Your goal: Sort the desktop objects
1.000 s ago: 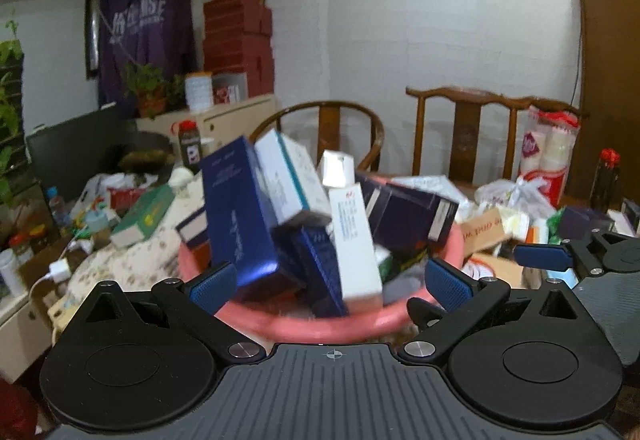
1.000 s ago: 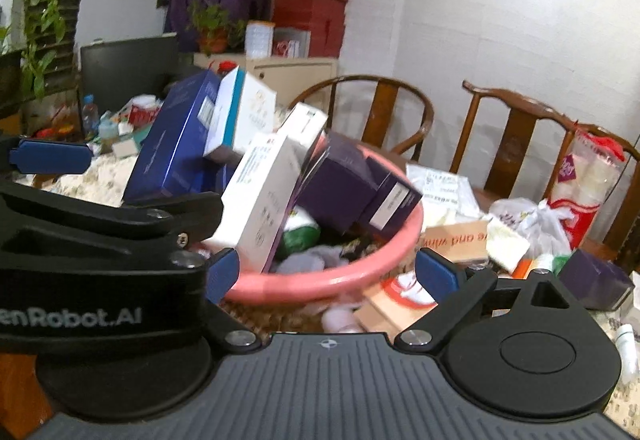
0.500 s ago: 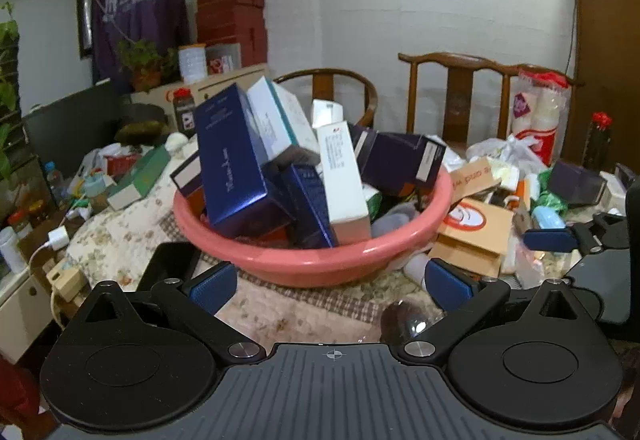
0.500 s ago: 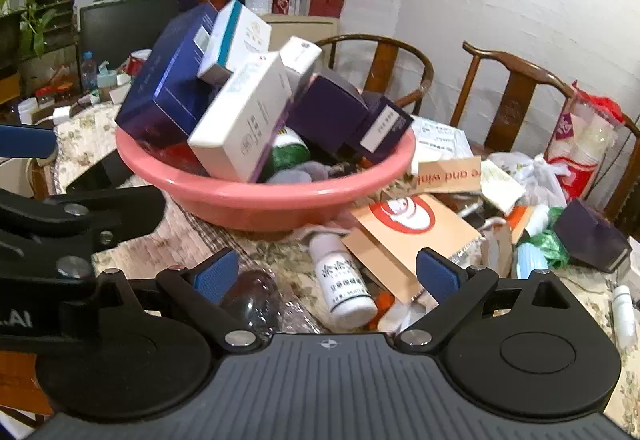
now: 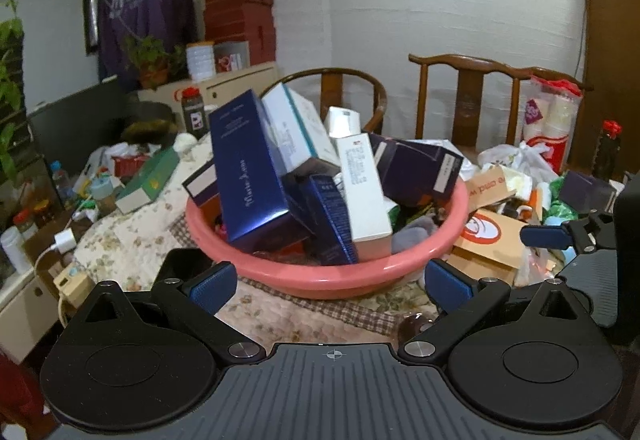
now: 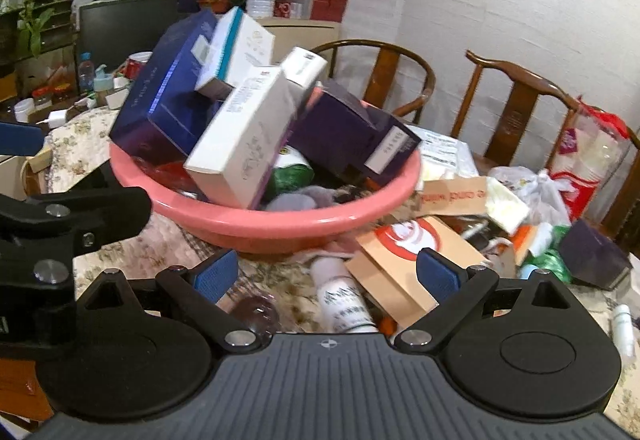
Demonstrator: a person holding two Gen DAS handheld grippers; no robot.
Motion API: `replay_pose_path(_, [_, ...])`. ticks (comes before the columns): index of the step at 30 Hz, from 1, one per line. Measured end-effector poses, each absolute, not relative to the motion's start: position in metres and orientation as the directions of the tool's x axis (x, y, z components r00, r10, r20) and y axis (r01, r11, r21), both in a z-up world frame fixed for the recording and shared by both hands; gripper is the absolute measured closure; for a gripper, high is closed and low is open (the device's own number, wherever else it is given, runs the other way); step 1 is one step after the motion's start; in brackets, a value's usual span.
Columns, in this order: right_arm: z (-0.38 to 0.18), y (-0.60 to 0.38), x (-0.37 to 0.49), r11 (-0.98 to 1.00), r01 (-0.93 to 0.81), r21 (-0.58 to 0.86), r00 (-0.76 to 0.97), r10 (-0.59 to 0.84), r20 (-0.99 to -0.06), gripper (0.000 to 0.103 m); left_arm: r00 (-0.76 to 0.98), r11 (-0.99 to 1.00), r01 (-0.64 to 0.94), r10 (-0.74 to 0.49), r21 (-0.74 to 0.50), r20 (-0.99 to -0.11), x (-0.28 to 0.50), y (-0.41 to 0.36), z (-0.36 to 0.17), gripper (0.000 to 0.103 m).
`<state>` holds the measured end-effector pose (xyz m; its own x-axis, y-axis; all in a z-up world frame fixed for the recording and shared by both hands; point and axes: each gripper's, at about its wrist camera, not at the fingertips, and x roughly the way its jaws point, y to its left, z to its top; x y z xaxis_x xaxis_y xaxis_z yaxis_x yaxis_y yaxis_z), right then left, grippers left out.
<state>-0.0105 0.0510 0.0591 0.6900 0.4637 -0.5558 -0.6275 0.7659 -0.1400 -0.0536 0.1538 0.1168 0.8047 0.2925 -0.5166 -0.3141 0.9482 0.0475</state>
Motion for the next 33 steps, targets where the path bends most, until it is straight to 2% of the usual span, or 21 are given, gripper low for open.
replay_pose_path(18, [0.053, 0.062, 0.001, 0.770, -0.623, -0.140, 0.687, 0.453, -0.569, 0.006, 0.747, 0.889, -0.441, 0.440, 0.124, -0.498, -0.059, 0.180, 0.110, 0.000])
replay_pose_path(33, [0.066, 0.065, -0.002, 0.799, -0.586, -0.134, 0.720, 0.438, -0.539, 0.005, 0.733, 0.886, -0.438, 0.450, 0.152, -0.509, -0.052, 0.176, 0.105, 0.000])
